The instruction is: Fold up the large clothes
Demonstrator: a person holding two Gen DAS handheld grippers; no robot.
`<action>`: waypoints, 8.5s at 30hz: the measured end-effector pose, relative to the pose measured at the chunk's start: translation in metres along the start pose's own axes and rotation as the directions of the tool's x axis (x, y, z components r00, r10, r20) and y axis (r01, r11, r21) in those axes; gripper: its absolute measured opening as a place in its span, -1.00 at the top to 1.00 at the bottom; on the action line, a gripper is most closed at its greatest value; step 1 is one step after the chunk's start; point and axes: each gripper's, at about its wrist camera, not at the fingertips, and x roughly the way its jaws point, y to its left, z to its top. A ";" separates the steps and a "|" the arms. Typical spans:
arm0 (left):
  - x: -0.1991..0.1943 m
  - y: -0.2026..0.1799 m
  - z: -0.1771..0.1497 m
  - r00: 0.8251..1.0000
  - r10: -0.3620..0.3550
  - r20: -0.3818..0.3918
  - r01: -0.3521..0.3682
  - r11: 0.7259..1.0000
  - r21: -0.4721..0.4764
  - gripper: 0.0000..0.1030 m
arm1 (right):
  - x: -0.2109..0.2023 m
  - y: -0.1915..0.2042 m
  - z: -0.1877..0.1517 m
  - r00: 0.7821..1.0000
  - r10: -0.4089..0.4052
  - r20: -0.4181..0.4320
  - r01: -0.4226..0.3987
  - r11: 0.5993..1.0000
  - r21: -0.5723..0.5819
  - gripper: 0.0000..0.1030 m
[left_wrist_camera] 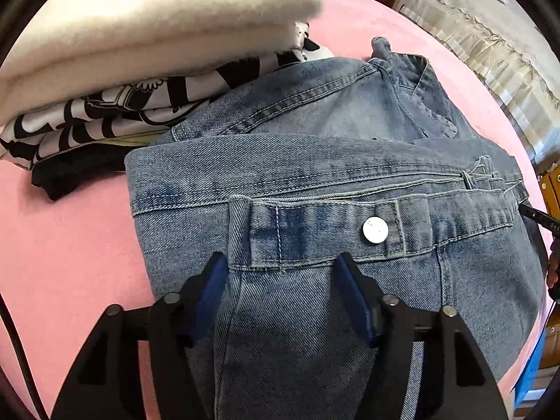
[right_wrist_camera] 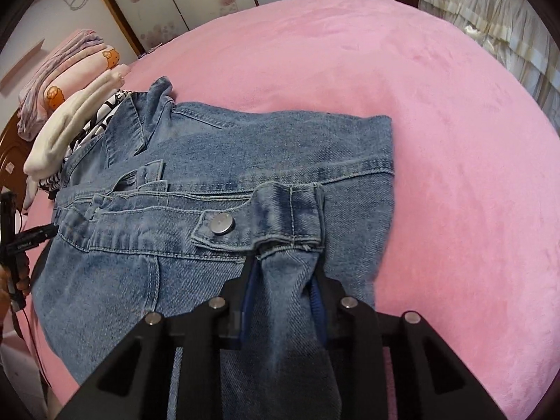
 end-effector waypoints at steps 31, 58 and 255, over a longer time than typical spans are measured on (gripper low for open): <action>-0.122 -0.061 0.022 0.695 0.507 0.509 -0.497 0.851 -0.168 0.77 | -0.112 0.067 0.045 0.858 -0.249 0.449 0.285 0.958 -0.012 0.95; -0.078 -0.076 0.001 0.641 0.542 0.544 -0.567 0.812 -0.142 -0.55 | -0.027 0.053 0.057 0.945 -0.184 0.271 0.186 0.982 0.018 0.21; -0.007 -0.406 -0.024 0.904 -0.081 0.420 -0.084 0.929 0.361 0.79 | -0.101 -0.021 -0.100 0.946 -0.267 0.186 0.189 0.917 0.352 0.55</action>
